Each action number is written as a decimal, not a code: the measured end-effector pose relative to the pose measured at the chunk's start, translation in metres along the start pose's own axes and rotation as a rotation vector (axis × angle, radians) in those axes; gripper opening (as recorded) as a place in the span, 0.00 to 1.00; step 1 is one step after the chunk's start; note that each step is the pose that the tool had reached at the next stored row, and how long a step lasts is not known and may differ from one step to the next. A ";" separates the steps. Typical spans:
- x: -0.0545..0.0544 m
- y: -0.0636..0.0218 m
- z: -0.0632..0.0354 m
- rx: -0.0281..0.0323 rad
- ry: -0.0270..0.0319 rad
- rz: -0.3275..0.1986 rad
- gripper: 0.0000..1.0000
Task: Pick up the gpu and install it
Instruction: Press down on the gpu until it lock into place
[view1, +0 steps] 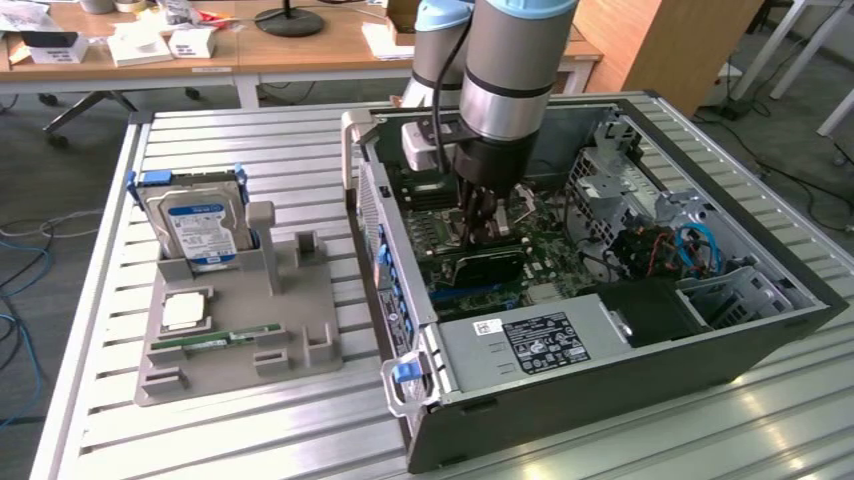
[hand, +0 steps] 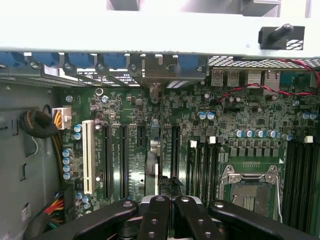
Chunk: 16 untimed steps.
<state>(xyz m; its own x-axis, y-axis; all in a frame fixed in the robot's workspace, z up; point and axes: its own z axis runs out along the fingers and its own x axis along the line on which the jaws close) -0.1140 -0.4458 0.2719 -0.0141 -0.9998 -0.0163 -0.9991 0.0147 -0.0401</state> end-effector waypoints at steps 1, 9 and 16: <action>0.000 0.0000 0.0000 -0.0001 0.0001 0.000 0.11; 0.000 0.0002 0.0020 0.0001 -0.0002 0.000 0.11; 0.000 0.0005 0.0032 0.0001 -0.0001 0.000 0.11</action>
<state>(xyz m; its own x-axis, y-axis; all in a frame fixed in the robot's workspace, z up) -0.1144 -0.4460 0.2687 -0.0140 -0.9998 -0.0164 -0.9991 0.0146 -0.0402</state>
